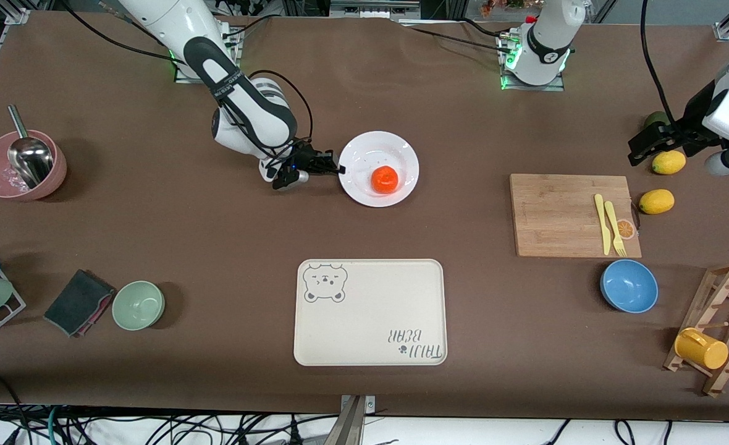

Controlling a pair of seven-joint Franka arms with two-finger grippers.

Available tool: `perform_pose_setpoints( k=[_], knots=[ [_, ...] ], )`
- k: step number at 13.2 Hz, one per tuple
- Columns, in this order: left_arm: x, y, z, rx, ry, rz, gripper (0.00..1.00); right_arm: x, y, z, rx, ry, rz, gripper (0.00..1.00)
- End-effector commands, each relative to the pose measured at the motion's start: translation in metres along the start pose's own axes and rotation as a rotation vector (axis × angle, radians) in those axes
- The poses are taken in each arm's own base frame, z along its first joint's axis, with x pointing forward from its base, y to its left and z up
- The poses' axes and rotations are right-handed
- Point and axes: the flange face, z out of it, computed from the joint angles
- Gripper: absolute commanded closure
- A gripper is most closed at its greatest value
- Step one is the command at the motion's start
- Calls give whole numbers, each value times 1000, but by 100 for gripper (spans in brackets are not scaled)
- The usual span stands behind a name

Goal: Place orange and plate with both arms
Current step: 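Slide the plate with the right gripper onto the bear tray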

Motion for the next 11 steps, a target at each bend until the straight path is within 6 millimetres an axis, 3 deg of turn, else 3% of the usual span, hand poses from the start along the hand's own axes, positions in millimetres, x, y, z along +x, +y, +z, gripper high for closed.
perform_pose_setpoints(
  k=[1, 4, 11],
  knots=[
    [4, -3, -5, -8, -8, 6, 0, 18, 0, -7, 6, 57, 17, 100],
    [5, -5, -4, -8, -10, 3, 0, 34, -14, -12, 42, 97, 38, 100],
    [5, -4, -3, -9, -12, 1, 0, 101, -56, -41, 158, 215, 144, 100]
  ],
)
